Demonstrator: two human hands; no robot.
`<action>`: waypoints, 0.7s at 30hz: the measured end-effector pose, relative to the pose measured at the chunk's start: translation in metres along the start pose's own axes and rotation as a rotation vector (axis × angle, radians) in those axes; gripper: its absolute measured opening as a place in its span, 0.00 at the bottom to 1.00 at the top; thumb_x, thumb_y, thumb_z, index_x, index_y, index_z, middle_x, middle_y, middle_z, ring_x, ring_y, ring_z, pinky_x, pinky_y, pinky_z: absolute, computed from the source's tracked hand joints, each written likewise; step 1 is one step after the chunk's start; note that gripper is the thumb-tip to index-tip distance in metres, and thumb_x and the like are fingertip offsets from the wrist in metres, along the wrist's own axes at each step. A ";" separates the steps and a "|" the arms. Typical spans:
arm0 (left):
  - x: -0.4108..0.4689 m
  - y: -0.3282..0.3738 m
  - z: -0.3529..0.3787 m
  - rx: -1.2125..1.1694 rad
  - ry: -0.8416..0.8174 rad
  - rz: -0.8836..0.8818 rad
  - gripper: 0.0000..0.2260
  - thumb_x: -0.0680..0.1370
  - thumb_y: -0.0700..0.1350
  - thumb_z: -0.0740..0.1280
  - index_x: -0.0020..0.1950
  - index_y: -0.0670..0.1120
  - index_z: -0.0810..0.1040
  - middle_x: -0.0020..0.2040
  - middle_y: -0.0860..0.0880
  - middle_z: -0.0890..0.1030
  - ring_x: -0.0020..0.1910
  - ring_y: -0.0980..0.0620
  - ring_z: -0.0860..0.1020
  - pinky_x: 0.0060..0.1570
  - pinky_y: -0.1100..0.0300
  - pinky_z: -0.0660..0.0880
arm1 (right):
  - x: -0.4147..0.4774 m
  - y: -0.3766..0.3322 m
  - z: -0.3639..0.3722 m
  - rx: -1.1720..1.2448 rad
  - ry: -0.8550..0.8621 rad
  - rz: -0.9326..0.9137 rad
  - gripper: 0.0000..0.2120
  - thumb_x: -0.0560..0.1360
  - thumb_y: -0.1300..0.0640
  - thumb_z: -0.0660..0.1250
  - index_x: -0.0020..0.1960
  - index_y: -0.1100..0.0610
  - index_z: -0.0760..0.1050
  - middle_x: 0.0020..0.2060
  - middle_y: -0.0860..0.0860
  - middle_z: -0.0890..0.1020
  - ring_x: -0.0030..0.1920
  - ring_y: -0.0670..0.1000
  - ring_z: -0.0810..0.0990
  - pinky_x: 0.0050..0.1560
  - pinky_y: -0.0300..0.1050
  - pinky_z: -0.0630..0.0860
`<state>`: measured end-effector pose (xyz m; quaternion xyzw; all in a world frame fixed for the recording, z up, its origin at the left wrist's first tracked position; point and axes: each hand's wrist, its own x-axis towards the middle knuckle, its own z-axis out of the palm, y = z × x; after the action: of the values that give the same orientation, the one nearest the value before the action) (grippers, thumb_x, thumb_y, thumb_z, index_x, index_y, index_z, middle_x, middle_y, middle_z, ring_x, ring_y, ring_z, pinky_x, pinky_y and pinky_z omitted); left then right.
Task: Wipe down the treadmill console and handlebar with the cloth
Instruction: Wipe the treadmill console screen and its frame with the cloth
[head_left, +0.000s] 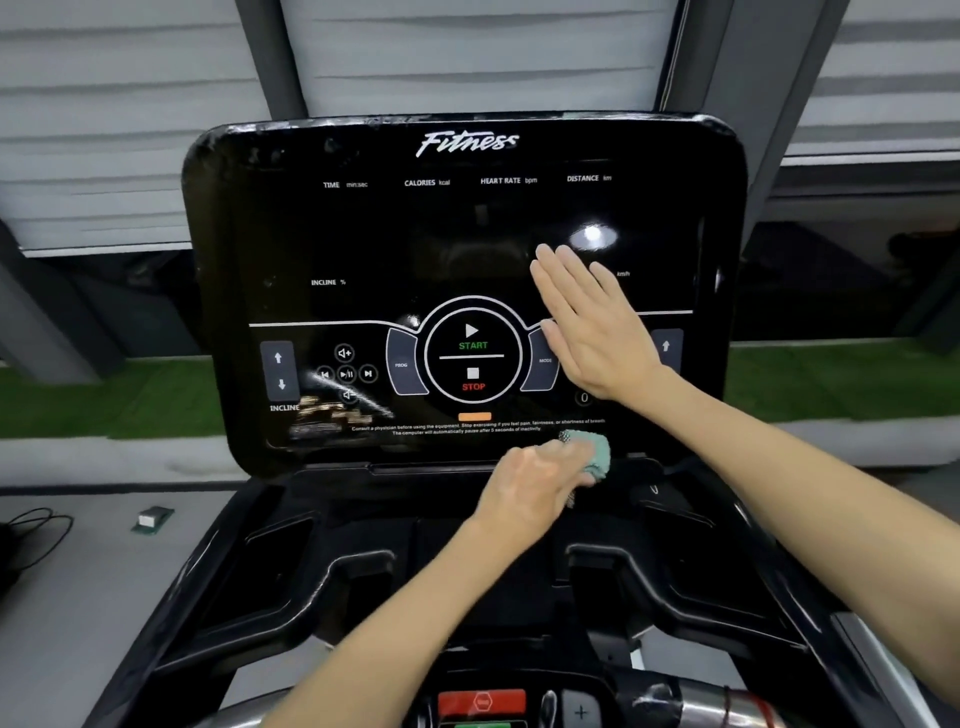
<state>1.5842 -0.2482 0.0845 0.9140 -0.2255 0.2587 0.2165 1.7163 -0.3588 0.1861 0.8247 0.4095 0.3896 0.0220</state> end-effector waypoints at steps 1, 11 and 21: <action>0.007 0.006 0.006 -0.010 -0.018 -0.030 0.09 0.79 0.52 0.57 0.52 0.49 0.69 0.39 0.46 0.80 0.34 0.43 0.80 0.30 0.50 0.78 | 0.000 0.000 0.000 0.003 0.003 -0.002 0.26 0.82 0.53 0.50 0.78 0.62 0.53 0.77 0.57 0.56 0.77 0.57 0.54 0.76 0.53 0.52; 0.071 0.065 0.033 0.164 -0.315 0.015 0.09 0.79 0.38 0.65 0.58 0.38 0.78 0.53 0.39 0.80 0.49 0.38 0.81 0.45 0.50 0.75 | 0.001 0.000 0.000 0.007 0.002 -0.002 0.26 0.82 0.53 0.50 0.78 0.62 0.53 0.77 0.57 0.56 0.77 0.56 0.54 0.75 0.52 0.50; 0.025 0.005 0.006 0.009 -0.078 0.095 0.12 0.78 0.50 0.58 0.51 0.44 0.74 0.38 0.45 0.79 0.32 0.42 0.79 0.27 0.50 0.77 | 0.000 0.000 0.000 0.030 0.005 -0.006 0.26 0.83 0.52 0.49 0.77 0.62 0.53 0.77 0.57 0.57 0.77 0.56 0.54 0.76 0.51 0.50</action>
<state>1.6029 -0.2630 0.0955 0.9126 -0.2758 0.2338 0.1907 1.7167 -0.3586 0.1860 0.8228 0.4178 0.3853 0.0097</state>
